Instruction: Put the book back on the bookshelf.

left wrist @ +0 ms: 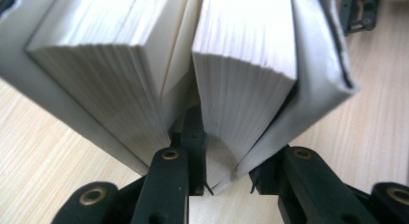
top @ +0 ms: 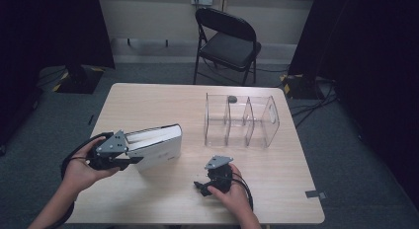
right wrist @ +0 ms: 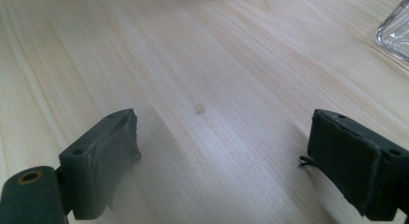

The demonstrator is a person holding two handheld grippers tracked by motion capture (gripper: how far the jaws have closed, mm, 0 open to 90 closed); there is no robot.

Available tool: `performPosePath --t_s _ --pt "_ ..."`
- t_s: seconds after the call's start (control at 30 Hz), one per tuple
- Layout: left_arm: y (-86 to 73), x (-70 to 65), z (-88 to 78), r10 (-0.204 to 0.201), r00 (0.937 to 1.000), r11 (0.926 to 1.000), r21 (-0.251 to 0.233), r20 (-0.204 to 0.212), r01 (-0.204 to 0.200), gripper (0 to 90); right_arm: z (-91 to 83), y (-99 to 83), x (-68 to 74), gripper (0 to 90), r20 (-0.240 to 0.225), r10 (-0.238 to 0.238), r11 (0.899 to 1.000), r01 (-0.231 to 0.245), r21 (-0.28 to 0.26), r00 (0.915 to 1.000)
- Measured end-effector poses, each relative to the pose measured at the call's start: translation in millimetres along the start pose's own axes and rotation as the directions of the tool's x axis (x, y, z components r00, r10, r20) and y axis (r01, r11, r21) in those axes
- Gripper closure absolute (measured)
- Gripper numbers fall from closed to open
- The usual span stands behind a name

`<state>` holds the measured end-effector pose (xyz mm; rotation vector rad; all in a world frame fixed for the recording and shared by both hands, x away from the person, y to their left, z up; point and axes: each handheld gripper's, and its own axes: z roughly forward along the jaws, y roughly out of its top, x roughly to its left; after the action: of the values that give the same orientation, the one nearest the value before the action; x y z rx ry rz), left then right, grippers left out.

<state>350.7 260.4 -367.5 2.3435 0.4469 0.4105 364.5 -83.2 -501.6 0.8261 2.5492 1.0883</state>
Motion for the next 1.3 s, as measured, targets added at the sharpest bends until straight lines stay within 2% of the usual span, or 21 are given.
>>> performPosePath --t_s 0.3,0.4,0.43,0.57,0.6,0.67,0.77,1.03,1.1,1.13,1.3 --pt "-1.4 -5.6 -7.7 -0.003 0.9983 0.9999 0.011 0.058 0.002 72.5 0.0 0.0 -0.1 9.6 0.000 -0.001 1.000 0.001 0.000 1.0000" --pt "-3.1 -7.6 -8.9 -0.008 0.9970 1.0000 -0.005 0.077 0.008 72.4 0.0 0.0 -0.1 9.7 -0.001 -0.001 1.000 0.001 -0.001 1.0000" --pt "-3.1 -8.0 -10.3 -0.008 0.9973 0.9999 0.007 0.073 0.007 72.5 -0.1 0.0 -0.1 9.7 0.000 -0.001 1.000 0.001 0.000 1.0000" --pt "-4.5 -8.2 -10.8 -0.023 0.9974 0.9997 0.002 0.068 0.023 72.4 0.0 0.0 -0.1 9.7 -0.001 -0.001 1.000 0.001 0.000 1.0000" --pt "-5.0 -7.4 -9.9 -0.048 0.9964 0.9988 -0.010 0.070 0.049 72.4 0.0 -0.1 -0.1 9.7 -0.001 -0.001 1.000 0.001 -0.001 1.0000" --pt "-5.0 -5.4 -10.1 -0.049 0.9965 0.9988 -0.004 0.068 0.049 72.4 0.0 0.0 -0.1 9.7 0.000 -0.001 1.000 0.001 -0.001 1.0000" --pt "-6.1 -0.7 -9.4 -0.086 0.9937 0.9962 -0.009 0.071 0.087 72.4 0.0 0.0 -0.1 9.7 0.001 -0.001 1.000 0.001 0.000 1.0000" --pt "-9.7 5.0 -9.2 -0.122 0.9900 0.9920 -0.022 0.070 0.124 72.5 0.0 -0.1 0.0 9.7 0.000 -0.001 1.000 0.001 0.000 1.0000" --pt "-11.1 6.4 -8.3 -0.141 0.9871 0.9890 -0.034 0.076 0.144 72.4 0.1 -0.1 0.0 9.7 -0.001 -0.001 1.000 0.001 0.000 1.0000" --pt "-10.4 6.5 -8.4 -0.131 0.9891 0.9908 -0.027 0.068 0.133 72.5 0.0 -0.1 -0.1 9.7 -0.001 -0.002 1.000 0.002 0.000 1.0000" --pt "-10.2 5.3 -8.5 -0.129 0.9894 0.9911 -0.027 0.068 0.131 72.4 0.1 -0.1 0.0 9.7 -0.001 -0.001 1.000 0.001 0.000 1.0000"
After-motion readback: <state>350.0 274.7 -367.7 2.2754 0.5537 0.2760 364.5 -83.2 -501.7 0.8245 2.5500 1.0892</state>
